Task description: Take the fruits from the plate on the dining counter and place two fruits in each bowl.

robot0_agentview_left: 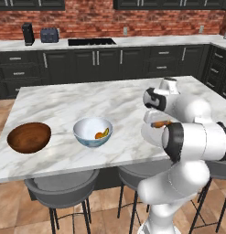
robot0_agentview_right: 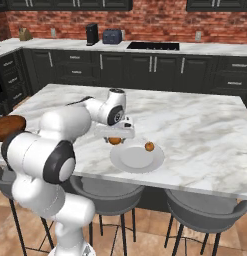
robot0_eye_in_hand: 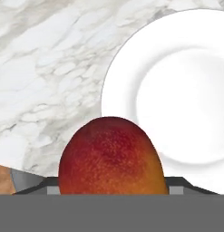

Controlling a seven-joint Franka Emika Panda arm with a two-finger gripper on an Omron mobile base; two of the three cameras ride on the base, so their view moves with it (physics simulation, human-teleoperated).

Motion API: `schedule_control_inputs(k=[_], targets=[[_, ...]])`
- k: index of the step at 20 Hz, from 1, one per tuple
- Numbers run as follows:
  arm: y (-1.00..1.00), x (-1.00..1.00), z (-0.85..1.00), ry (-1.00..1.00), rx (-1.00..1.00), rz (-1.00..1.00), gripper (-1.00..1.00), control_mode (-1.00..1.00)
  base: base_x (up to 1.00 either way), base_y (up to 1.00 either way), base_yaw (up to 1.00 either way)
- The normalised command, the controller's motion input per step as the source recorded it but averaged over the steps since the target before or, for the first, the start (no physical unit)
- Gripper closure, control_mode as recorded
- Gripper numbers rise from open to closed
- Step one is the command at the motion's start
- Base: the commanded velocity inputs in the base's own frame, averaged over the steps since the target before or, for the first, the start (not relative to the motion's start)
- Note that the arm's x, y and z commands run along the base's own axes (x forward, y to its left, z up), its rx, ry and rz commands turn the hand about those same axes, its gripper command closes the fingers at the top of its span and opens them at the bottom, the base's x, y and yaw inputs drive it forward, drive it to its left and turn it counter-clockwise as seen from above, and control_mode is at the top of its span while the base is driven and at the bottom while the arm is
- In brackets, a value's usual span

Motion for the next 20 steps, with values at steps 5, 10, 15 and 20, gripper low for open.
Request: schedule_control_inputs(k=[5, 10, 15, 20], targets=[[0.44, -1.0, 0.3, 0.1, 0.0, -0.03, 1.0, -1.0, 0.0, 0.0, 0.0], [0.34, -1.0, 0.4, -0.02, 0.0, -0.11, 1.0, -1.0, 0.0, 0.0, 0.0], [0.53, -0.82, 0.35, -0.13, -0.03, -0.06, 1.0, -1.0, 0.0, 0.0, 0.0], [0.1, -0.53, 0.11, -0.06, -0.01, 0.0, 1.0, -1.0, 0.0, 0.0, 0.0]])
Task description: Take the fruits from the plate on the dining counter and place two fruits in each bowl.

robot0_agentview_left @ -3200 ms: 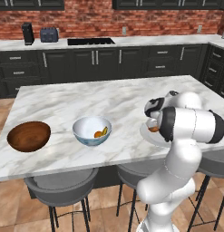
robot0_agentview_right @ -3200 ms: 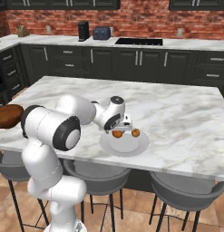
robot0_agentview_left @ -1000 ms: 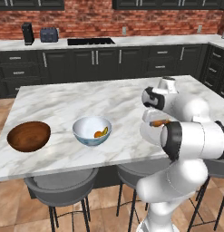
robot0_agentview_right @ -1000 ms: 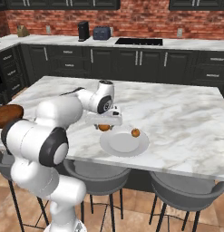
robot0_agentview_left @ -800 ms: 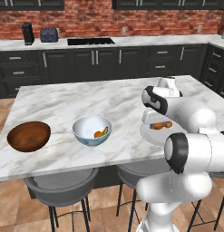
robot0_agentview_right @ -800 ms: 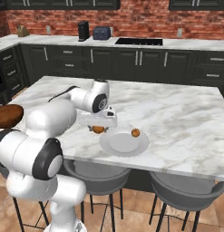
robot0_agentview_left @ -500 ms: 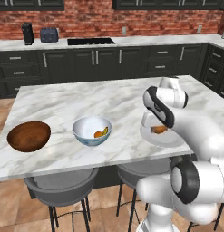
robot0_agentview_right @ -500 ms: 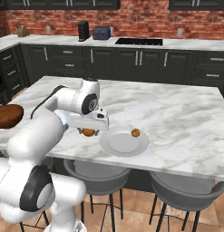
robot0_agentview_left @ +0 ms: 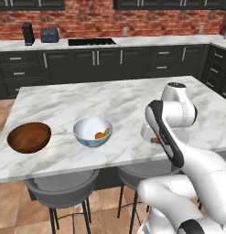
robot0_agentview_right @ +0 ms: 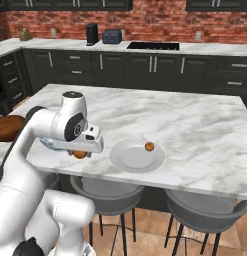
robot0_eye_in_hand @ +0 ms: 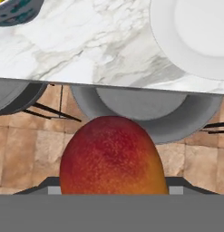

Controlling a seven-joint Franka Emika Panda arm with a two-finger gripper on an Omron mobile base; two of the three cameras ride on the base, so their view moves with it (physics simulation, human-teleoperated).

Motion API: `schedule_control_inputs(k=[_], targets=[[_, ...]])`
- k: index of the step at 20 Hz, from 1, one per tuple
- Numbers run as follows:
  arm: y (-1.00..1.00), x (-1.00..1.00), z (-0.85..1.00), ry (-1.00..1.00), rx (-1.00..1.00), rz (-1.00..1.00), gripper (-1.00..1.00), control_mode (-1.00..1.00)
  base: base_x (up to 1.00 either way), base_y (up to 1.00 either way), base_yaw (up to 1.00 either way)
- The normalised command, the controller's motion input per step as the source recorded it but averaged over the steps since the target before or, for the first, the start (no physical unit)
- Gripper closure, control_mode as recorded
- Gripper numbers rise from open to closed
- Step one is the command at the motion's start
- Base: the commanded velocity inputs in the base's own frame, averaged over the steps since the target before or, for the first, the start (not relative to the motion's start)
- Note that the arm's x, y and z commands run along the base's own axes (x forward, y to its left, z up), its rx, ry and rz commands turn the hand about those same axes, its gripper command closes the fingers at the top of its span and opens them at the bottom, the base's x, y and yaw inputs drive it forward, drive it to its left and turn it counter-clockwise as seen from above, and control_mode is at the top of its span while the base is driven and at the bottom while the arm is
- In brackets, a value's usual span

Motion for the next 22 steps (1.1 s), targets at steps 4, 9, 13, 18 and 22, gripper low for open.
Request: schedule_control_inputs(k=[4, 9, 13, 18, 22], targets=[[0.04, -0.25, 0.01, 0.0, -0.01, 0.0, 1.0, -1.0, 0.0, 0.0, 0.0], [0.0, 0.0, 0.0, 0.0, 0.0, 0.0, 1.0, 1.0, -0.11, 0.02, 0.0], [0.0, 0.0, 0.0, 0.0, 0.0, 0.0, 1.0, 1.0, -0.65, 0.71, -0.05], [0.0, 0.0, 0.0, 0.0, 0.0, 0.0, 1.0, 1.0, -0.54, 1.0, 0.0], [0.0, 0.0, 0.0, 0.0, 0.0, 0.0, 1.0, 1.0, -0.03, 1.0, 0.0]])
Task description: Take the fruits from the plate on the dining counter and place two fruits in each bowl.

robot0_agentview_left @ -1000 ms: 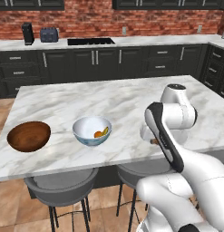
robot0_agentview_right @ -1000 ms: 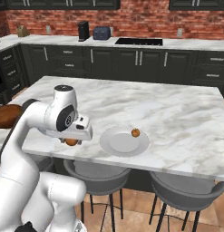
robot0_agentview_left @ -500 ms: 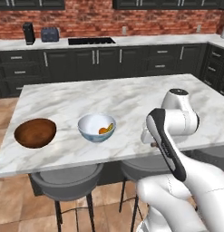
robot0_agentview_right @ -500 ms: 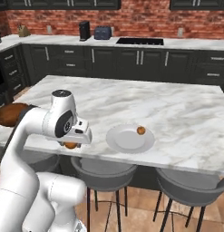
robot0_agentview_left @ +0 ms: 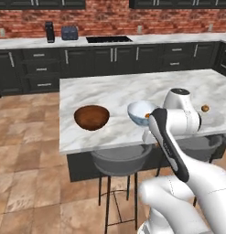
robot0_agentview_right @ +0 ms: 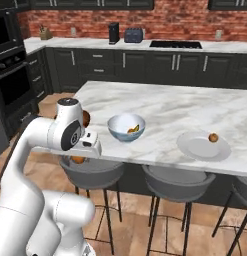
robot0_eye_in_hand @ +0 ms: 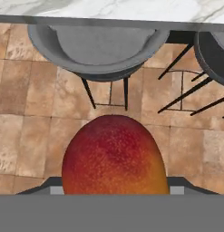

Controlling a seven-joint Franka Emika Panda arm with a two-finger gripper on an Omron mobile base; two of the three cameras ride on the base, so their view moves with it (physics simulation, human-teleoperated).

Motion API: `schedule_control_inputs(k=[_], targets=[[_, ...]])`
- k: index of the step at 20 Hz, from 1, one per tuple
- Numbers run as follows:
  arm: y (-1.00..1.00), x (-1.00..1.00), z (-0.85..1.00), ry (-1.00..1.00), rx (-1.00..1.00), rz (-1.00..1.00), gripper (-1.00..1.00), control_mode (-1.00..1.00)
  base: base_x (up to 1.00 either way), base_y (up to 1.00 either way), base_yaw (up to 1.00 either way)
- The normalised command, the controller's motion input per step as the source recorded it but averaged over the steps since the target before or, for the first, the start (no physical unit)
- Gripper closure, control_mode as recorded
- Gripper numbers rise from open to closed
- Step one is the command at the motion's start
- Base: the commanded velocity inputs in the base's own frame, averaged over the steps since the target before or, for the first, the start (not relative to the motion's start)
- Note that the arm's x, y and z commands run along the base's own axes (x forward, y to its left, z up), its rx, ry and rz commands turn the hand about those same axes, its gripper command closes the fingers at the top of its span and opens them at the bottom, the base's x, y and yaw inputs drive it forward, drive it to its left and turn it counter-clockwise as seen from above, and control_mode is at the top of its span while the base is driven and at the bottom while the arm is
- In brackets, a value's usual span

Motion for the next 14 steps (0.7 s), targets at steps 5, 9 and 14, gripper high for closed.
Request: schedule_control_inputs(k=[5, 9, 14], targets=[[0.0, 0.0, 0.0, 0.0, 0.0, 0.0, 1.0, 1.0, 0.01, 0.97, 0.0], [0.0, 0.0, 0.0, 0.0, 0.0, 0.0, 1.0, 1.0, 0.23, 0.61, 0.0], [0.0, 0.0, 0.0, 0.0, 0.0, 0.0, 1.0, 1.0, 0.41, 0.42, 0.0]])
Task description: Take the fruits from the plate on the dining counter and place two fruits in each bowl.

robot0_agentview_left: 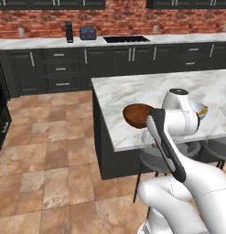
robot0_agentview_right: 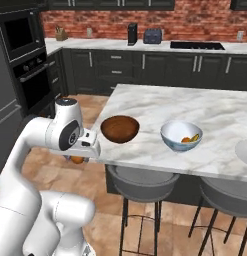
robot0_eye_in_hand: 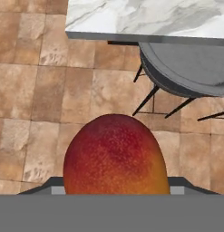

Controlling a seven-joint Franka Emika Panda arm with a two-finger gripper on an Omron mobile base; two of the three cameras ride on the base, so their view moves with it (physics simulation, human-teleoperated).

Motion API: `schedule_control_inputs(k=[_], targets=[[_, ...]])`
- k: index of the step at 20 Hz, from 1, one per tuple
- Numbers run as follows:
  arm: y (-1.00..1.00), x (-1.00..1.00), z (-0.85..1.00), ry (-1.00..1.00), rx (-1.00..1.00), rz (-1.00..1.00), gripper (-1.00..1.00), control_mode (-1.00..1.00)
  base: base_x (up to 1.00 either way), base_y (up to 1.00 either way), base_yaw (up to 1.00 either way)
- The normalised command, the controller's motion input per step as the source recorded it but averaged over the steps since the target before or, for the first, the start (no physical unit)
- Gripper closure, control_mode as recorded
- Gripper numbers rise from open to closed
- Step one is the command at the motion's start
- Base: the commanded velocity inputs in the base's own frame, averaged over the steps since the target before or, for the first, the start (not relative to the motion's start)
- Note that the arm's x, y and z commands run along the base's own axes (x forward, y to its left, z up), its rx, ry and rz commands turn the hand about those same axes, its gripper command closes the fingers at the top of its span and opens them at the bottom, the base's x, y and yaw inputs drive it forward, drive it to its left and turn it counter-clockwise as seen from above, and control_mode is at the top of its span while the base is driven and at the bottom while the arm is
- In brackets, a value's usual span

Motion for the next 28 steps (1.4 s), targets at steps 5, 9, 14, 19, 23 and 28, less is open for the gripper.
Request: schedule_control_inputs(k=[5, 9, 14, 19, 23, 28], targets=[[0.0, 0.0, 0.0, 0.0, 0.0, 0.0, 1.0, 1.0, 0.47, 0.0, 0.0], [0.0, 0.0, 0.0, 0.0, 0.0, 0.0, 1.0, 1.0, 0.44, 0.0, 0.0], [0.0, 0.0, 0.0, 0.0, 0.0, 0.0, 1.0, 1.0, 0.46, 0.0, 0.0], [0.0, 0.0, 0.0, 0.0, 0.0, 0.0, 1.0, 1.0, 0.51, 0.0, 0.0], [-0.02, 0.81, 0.0, 0.0, 0.0, 0.0, 1.0, -1.0, 0.0, 0.0, 0.0], [-0.31, 1.0, 0.0, 0.0, 0.0, -0.02, 1.0, -1.0, 0.0, 0.0, 0.0]])
